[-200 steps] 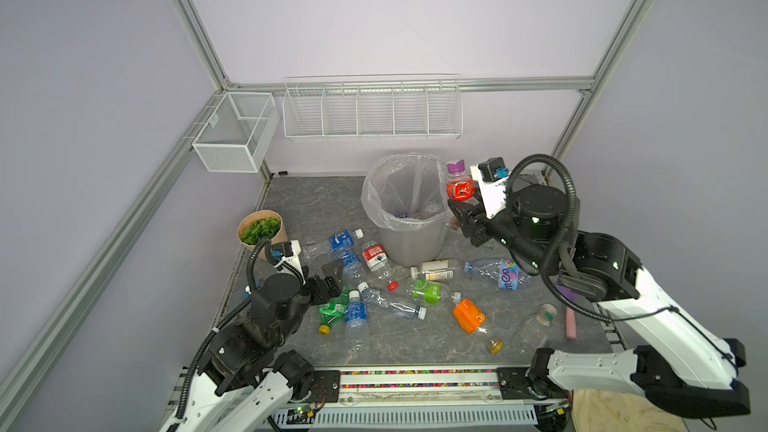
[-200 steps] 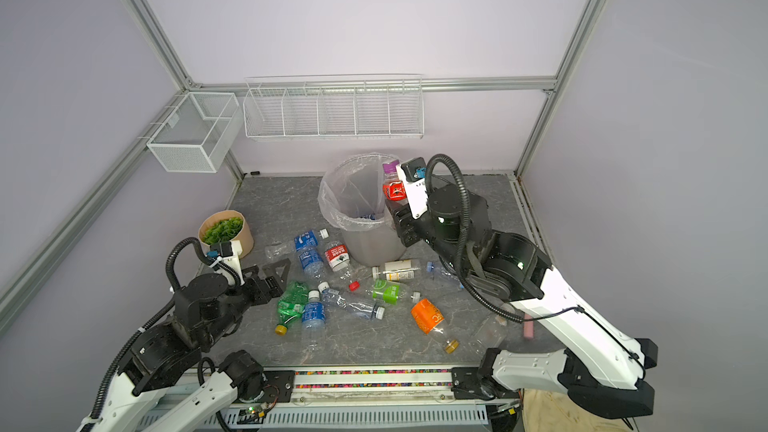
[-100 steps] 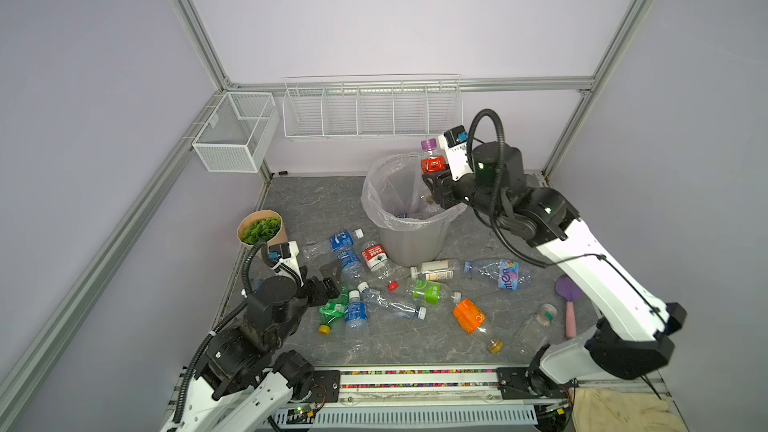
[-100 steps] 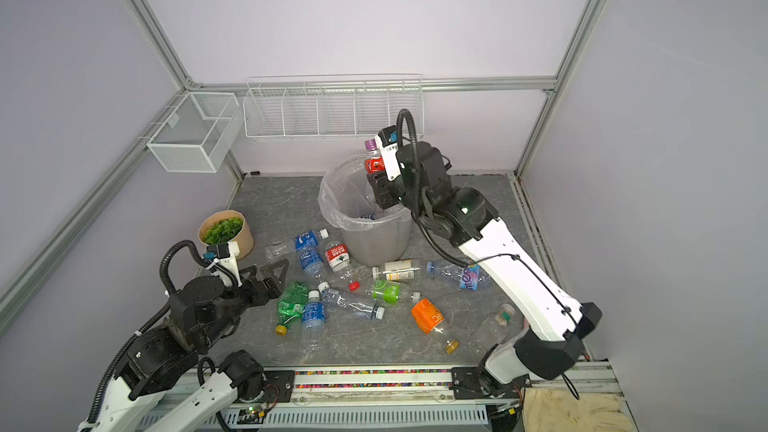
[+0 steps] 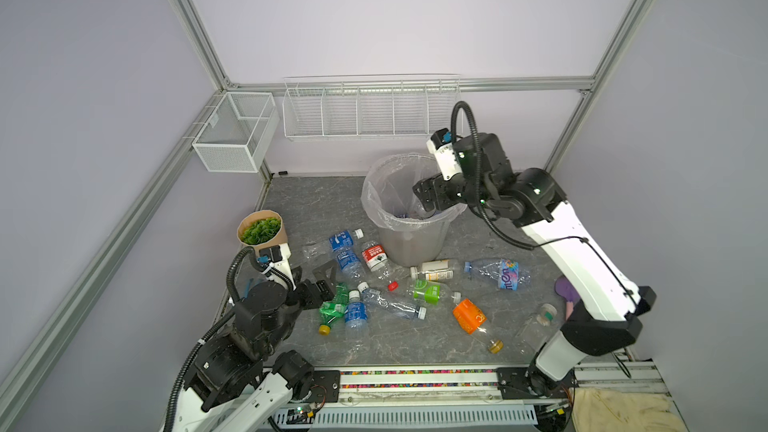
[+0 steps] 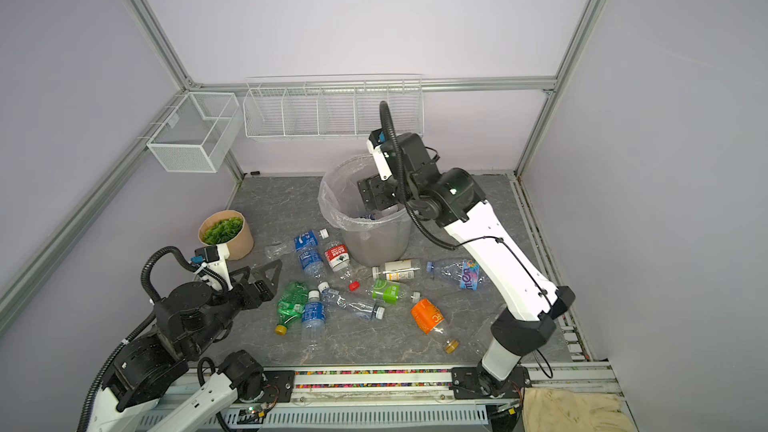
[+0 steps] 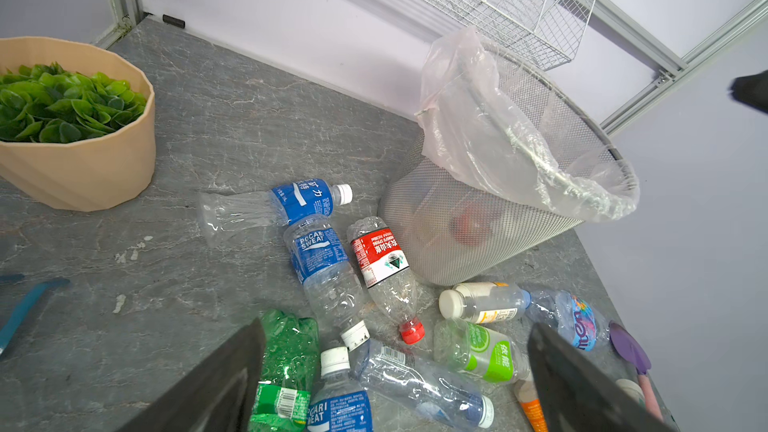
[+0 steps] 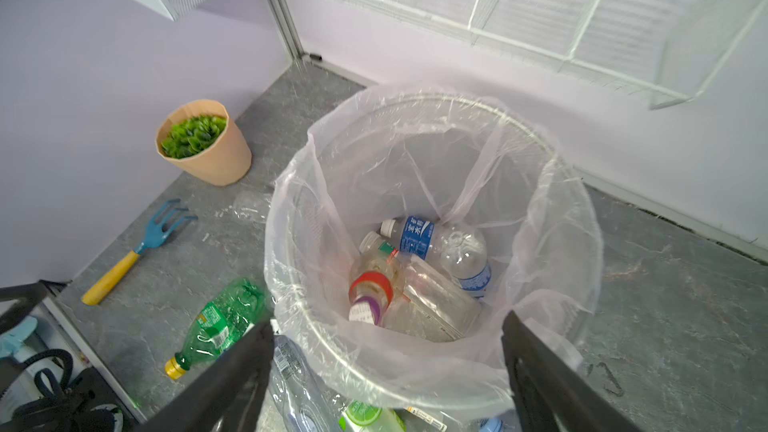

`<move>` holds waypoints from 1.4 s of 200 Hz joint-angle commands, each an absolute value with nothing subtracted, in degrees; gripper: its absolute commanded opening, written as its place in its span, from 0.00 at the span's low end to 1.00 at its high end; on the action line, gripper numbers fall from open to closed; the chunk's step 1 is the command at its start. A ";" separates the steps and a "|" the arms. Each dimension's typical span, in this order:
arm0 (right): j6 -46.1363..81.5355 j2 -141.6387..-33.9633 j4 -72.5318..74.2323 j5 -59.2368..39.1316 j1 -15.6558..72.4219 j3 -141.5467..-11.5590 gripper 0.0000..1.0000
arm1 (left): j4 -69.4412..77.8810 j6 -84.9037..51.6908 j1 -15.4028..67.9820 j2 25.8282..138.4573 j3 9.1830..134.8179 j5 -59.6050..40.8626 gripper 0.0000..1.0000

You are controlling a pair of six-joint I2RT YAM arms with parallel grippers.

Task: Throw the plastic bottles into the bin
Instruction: 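Move the red bottle over the bin and open the right gripper, then withdraw the right gripper while the left gripper reaches toward a blue Pocari Sweat bottle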

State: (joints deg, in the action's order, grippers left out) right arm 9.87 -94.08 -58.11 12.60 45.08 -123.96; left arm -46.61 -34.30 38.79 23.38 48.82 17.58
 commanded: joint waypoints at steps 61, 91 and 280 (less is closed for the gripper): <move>11.32 -80.79 -51.61 14.07 44.79 -104.09 0.88 | -48.21 -35.03 38.76 24.24 47.70 16.55 0.98; 12.73 -75.94 -50.40 13.91 44.87 -97.89 0.88 | -48.14 -35.98 38.76 26.93 46.03 15.33 0.98; 19.03 -63.49 -49.52 12.80 44.83 -78.55 0.88 | -42.64 -48.46 38.76 38.84 30.12 5.85 0.85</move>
